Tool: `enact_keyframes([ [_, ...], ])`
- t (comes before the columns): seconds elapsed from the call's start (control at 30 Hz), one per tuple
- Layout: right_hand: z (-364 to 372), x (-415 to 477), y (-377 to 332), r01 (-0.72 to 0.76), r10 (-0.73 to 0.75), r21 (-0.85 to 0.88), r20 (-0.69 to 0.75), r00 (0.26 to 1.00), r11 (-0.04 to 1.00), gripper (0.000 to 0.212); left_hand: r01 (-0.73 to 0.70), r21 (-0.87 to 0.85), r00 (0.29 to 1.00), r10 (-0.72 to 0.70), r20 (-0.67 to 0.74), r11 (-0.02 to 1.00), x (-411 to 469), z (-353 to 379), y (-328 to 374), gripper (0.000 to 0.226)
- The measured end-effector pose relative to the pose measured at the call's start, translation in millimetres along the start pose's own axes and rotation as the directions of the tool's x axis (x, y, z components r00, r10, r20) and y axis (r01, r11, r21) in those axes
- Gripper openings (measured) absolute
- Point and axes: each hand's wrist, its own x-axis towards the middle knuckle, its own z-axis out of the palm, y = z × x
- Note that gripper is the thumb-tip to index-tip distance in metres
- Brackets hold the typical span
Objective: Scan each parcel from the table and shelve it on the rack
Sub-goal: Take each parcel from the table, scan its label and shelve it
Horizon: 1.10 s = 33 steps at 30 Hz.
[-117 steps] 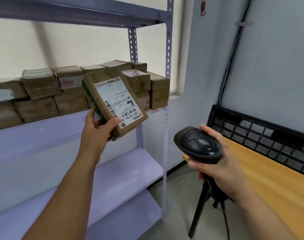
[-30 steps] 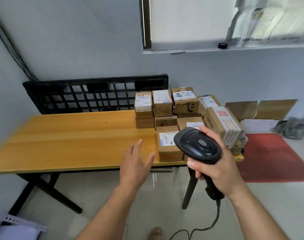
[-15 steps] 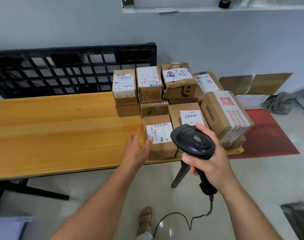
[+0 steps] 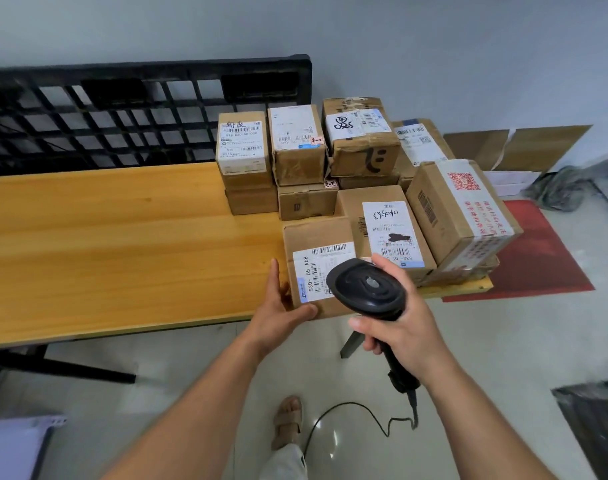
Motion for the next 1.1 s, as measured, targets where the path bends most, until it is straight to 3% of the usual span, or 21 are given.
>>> enact_keyframes([
  [0.33, 1, -4, -8, 0.007, -0.006, -0.022, 0.041, 0.999, 1.0, 0.091, -0.072, -0.082, 0.997, 0.069, -0.039, 0.994, -15, -7, -2, 0.116],
  [0.67, 8, -55, -59, 0.195, -0.214, 0.164, 0.102, 0.972, 0.967, 0.087, -0.228, -0.006, 0.952, 0.222, -0.209, 0.974, -58, -28, 20, 0.123],
  [1.1, 17, -119, -68, 0.276, -0.306, 0.185, 0.16, 0.938, 0.943, 0.085, -0.333, 0.086, 0.881, 0.342, -0.328, 0.939, -136, -40, 14, 0.129],
])
